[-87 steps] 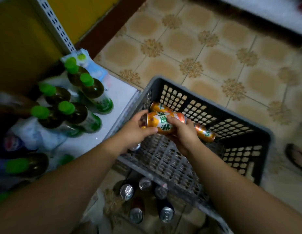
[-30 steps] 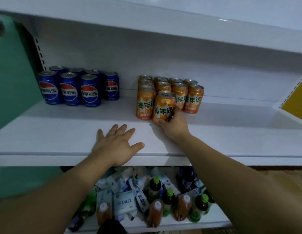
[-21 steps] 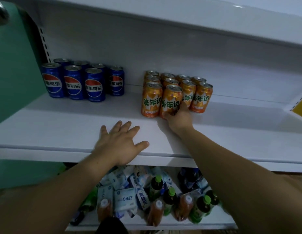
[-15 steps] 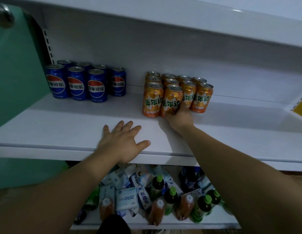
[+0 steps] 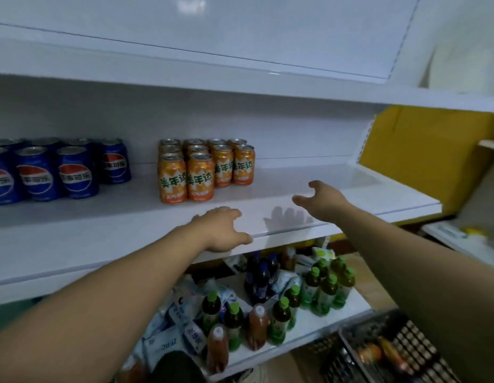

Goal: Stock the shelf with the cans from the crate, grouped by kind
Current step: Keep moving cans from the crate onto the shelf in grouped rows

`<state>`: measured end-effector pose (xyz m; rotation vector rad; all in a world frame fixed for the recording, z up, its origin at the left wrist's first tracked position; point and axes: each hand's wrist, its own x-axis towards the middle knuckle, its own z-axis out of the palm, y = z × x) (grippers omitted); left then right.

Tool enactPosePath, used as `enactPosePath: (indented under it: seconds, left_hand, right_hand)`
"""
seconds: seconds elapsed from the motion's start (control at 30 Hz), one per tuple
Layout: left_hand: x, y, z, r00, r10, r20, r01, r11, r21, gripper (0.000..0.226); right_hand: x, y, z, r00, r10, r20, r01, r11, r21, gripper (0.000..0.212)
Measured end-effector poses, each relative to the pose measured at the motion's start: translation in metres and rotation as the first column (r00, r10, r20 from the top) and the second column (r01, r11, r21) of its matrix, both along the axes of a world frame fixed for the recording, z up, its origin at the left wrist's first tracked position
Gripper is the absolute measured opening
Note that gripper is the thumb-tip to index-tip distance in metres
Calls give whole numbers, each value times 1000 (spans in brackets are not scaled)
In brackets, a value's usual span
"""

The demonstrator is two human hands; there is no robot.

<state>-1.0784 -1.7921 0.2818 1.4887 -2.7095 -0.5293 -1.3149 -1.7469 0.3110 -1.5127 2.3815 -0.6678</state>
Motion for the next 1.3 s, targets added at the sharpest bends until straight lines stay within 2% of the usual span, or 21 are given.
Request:
enactPosePath:
  seconds: [0.2, 0.33, 0.5, 0.67, 0.87, 0.97, 1.13, 1.23, 1.3]
  left_hand:
    - [-116, 64, -12, 925, -369, -93, 371, 929, 5, 69]
    - [-180, 107, -54, 865, -498, -59, 501, 853, 147, 80]
    - [-242, 155, -103, 755, -656, -1, 622, 716, 315, 79]
    - [-295, 181, -158, 699, -714, 41, 648, 657, 387, 76]
    - [-359, 184, -229, 641, -762, 91, 637, 594, 492, 84]
    - [-396, 183, -267, 652, -753, 92, 606, 590, 533, 83]
    - [-463, 179, -344, 711, -699, 79, 544, 618, 568, 77]
    - [-497, 174, -402, 733, -676, 69, 506, 611, 609, 72]
    - [-515, 170, -441, 735, -673, 87, 484, 610, 628, 78]
  right_hand:
    - [-72, 91, -10, 978, -210, -16, 210, 977, 34, 78]
    - [-120, 170, -41, 918, -397, -1, 395, 913, 98, 79]
    - [-162, 263, -93, 788, -613, 57, 591, 780, 206, 79]
    - [-191, 326, -142, 660, -742, 117, 680, 656, 326, 75]
    - [-234, 355, -213, 605, -786, 128, 658, 584, 476, 64]
    - [-264, 355, -262, 584, -796, 160, 627, 567, 533, 69]
    - [-320, 340, -352, 545, -811, 213, 601, 555, 575, 65]
    - [-350, 328, -415, 511, -816, 270, 573, 558, 601, 57]
    - [-368, 316, -461, 486, -821, 300, 561, 556, 613, 54]
